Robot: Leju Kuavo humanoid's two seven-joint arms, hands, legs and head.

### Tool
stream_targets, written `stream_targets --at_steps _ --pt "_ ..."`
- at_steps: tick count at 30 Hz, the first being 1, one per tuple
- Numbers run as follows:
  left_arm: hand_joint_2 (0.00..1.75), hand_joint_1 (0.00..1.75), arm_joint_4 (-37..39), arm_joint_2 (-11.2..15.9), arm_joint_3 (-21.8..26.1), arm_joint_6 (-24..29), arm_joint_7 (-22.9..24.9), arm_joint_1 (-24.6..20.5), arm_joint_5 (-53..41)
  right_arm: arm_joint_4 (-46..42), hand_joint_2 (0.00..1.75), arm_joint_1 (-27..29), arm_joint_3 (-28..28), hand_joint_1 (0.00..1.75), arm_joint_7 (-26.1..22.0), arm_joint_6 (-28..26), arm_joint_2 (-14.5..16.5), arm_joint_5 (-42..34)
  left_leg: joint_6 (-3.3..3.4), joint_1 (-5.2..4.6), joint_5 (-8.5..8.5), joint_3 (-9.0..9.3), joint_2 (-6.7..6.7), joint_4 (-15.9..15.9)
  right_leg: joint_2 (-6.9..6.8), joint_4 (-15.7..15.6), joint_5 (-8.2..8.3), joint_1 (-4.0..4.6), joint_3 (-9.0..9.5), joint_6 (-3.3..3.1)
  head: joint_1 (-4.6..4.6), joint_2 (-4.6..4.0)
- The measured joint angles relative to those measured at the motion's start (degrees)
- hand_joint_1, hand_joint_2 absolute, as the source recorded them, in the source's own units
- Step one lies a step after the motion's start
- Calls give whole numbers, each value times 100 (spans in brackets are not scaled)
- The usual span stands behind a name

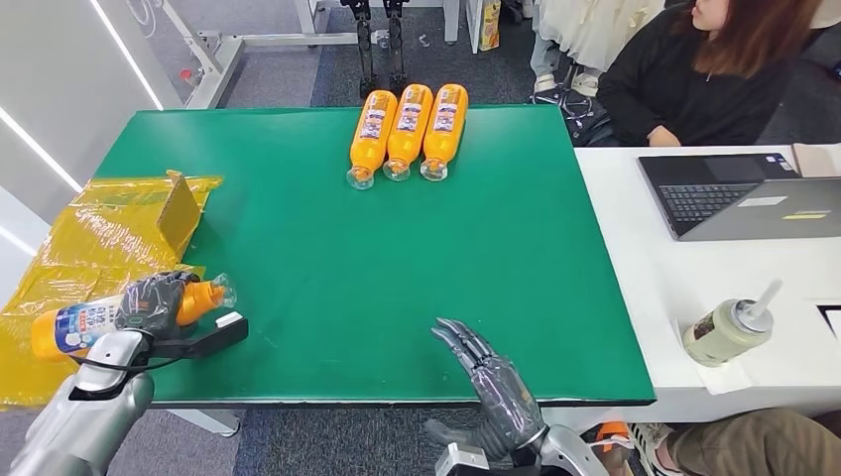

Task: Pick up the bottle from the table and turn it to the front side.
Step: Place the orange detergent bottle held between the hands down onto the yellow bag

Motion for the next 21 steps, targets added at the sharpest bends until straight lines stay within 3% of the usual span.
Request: stream_targets --at_steps 9,14,17,21 --pt "175 0 346 -78 4 303 0 -73 6 55 175 -19 -14 0 -196 -6 -187 -154 -11 5 2 1 -2 -2 -3 4 1 1 3 -4 -1 1" --pt "175 0 330 -85 56 303 -297 -39 70 190 175 -170 -14 0 -199 -6 -169 -151 -15 8 5 3 -2 -3 -2 7 4 3 3 -8 -1 1" --pt "175 0 41 -99 122 47 -644 123 228 281 175 -275 -14 0 -197 -10 -133 -158 -16 7 5 3 -4 -2 -3 8 4 3 4 -8 -1 1" --pt "175 0 -965 -96 169 -702 -1318 620 953 387 175 -352 -19 0 -202 -42 -109 -240 -15 6 5 2 -4 -2 -2 6 4 4 3 -7 -1 1"
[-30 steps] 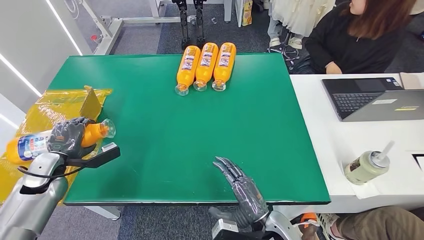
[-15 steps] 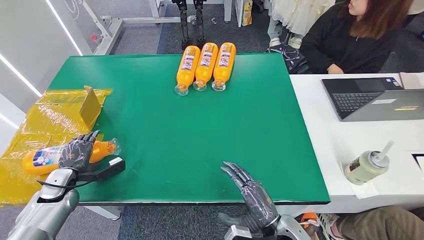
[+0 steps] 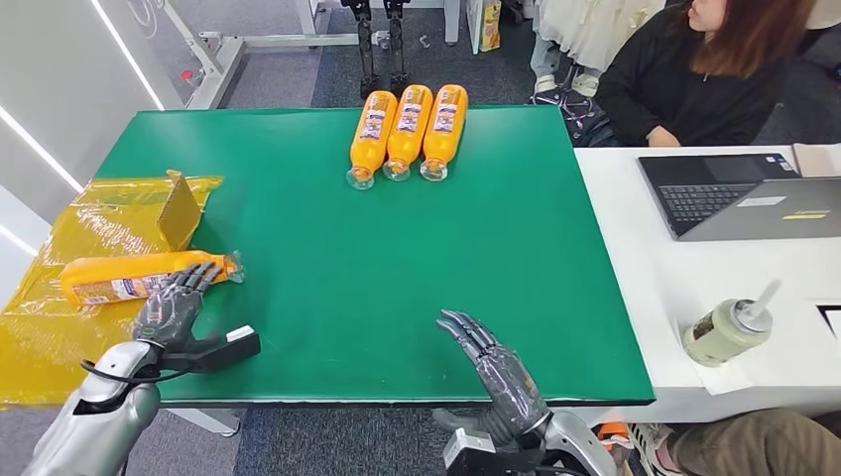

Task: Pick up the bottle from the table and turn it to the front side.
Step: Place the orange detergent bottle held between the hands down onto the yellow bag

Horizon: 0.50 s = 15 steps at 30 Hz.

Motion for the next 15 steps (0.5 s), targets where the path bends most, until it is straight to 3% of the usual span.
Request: stream_targets --at_steps 3,6,10,15 --pt "175 0 -1099 83 -21 -665 -410 476 964 45 175 -9 -47 0 -1 -48 1 -61 1 1 -1 -3 2 1 3 -3 -1 3 -4 1 1 0" --pt "175 0 -2060 210 -87 -1006 -654 733 1697 58 175 12 -113 0 -7 -86 1 -79 2 1 -2 -6 -7 1 -5 -5 -3 4 -4 2 0 0" --pt "175 0 -2974 257 -268 -1117 -803 977 2092 20 175 166 -186 0 -34 -124 -5 20 0 1 -5 -6 -10 1 -8 -5 -4 4 -4 2 -1 0" --pt "175 0 -3543 136 -537 -991 -1047 1042 2353 -157 175 426 -285 0 -48 -204 -88 52 0 1 -5 -5 -13 1 -12 -5 -4 4 -4 2 0 0"
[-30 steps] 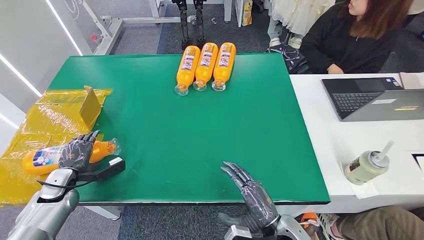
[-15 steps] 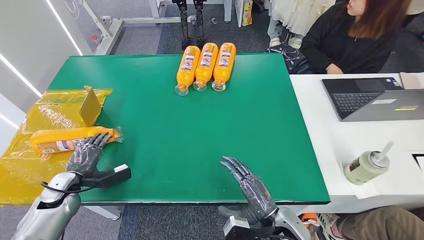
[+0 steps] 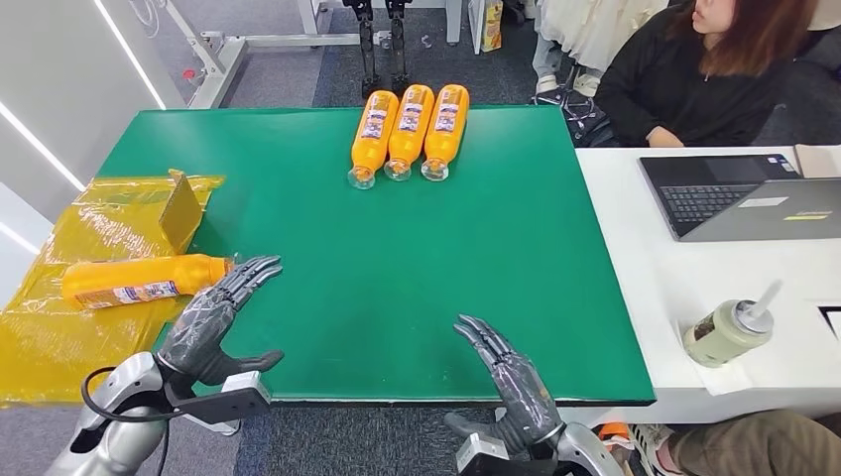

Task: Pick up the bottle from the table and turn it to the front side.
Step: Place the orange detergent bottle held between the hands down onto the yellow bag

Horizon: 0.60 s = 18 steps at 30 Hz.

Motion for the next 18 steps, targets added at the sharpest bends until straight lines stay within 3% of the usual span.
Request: stream_targets --at_steps 5,8,13,18 --pt "175 0 -115 -454 -244 419 -280 -161 136 -291 175 283 -83 0 23 -27 -66 139 0 -2 0 0 0 1 -1 -1 1 -2 2 0 1 0" --pt "175 0 -124 -1025 -336 1136 -737 -289 529 -428 175 350 -84 0 -79 -163 -43 136 1 -4 0 -2 -4 2 -5 -1 2 -5 5 1 0 0" --pt "175 0 37 -2125 -349 1469 -1363 -467 2399 -301 175 -11 -72 0 -831 -1066 333 -524 3 -4 0 0 -1 2 0 -2 6 -9 7 4 -1 0" --pt "175 0 353 -2870 -506 1723 -1546 -671 3704 104 175 -572 -66 0 -1344 -2015 800 -1301 5 -4 7 2 -6 3 -3 0 8 -10 8 3 -1 0"
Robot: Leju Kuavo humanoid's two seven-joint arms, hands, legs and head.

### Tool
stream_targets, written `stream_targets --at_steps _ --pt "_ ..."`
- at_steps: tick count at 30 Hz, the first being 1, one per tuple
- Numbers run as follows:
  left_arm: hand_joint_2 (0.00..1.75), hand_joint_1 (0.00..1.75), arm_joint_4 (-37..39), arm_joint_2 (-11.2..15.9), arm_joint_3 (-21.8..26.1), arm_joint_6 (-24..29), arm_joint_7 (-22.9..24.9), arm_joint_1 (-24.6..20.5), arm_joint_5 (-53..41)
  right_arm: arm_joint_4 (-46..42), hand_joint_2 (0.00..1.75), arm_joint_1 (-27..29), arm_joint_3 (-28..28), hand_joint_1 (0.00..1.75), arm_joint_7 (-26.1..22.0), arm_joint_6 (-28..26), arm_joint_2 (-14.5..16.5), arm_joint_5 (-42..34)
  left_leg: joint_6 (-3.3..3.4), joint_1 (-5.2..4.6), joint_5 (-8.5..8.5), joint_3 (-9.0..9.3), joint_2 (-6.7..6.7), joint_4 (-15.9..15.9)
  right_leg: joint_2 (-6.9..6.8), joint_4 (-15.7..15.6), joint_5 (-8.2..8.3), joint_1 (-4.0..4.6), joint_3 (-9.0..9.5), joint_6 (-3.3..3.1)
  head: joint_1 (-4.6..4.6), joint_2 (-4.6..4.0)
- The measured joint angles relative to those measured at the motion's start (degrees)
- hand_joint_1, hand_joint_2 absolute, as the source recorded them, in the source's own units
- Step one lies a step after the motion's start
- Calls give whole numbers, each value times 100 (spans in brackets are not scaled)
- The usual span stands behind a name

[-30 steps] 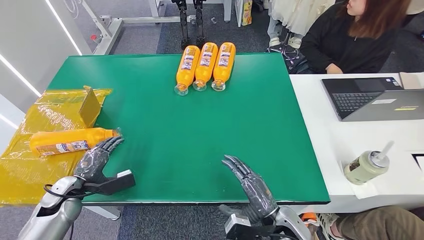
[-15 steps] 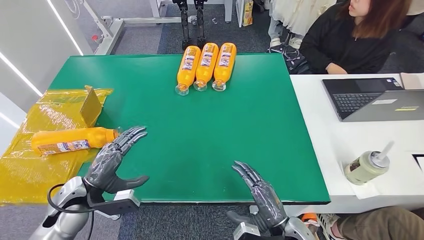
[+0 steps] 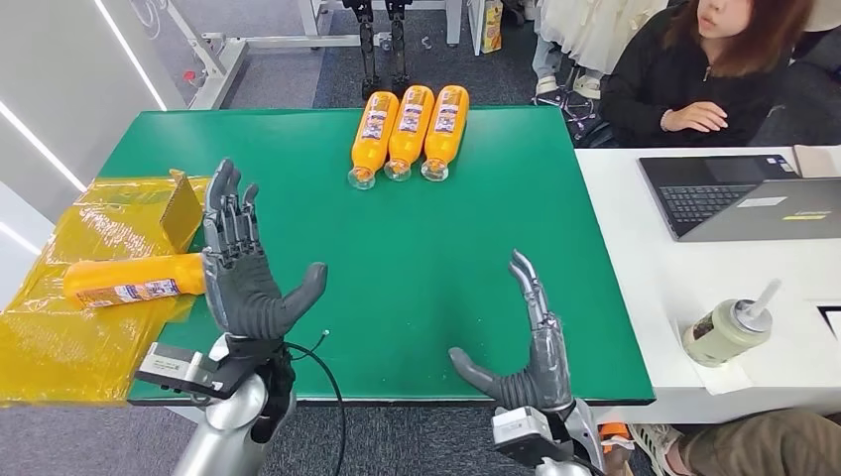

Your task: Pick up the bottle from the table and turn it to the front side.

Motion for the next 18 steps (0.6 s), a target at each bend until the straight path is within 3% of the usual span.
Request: stream_targets --at_steps 3,6,10,18 --pt "175 0 353 -301 -54 205 -13 -131 358 74 175 -100 4 0 104 -425 334 314 -1 2 0 1 1 -1 1 2 0 1 -1 -1 -1 0" --pt "175 0 609 -455 -61 293 -13 -189 519 53 175 -90 10 0 488 -462 564 788 -2 3 1 1 2 -2 3 2 -1 3 -3 -2 -1 0" --pt "175 0 804 -528 -58 290 -13 -186 603 -99 175 66 -52 0 671 -483 704 1031 -3 3 -2 -2 -1 -2 0 2 -6 8 -4 -2 0 0" --pt "175 0 865 -526 13 234 -13 32 455 -299 175 800 -451 0 386 -386 880 552 -2 3 -12 -9 -4 -3 -2 -3 -13 8 -5 -2 0 0"
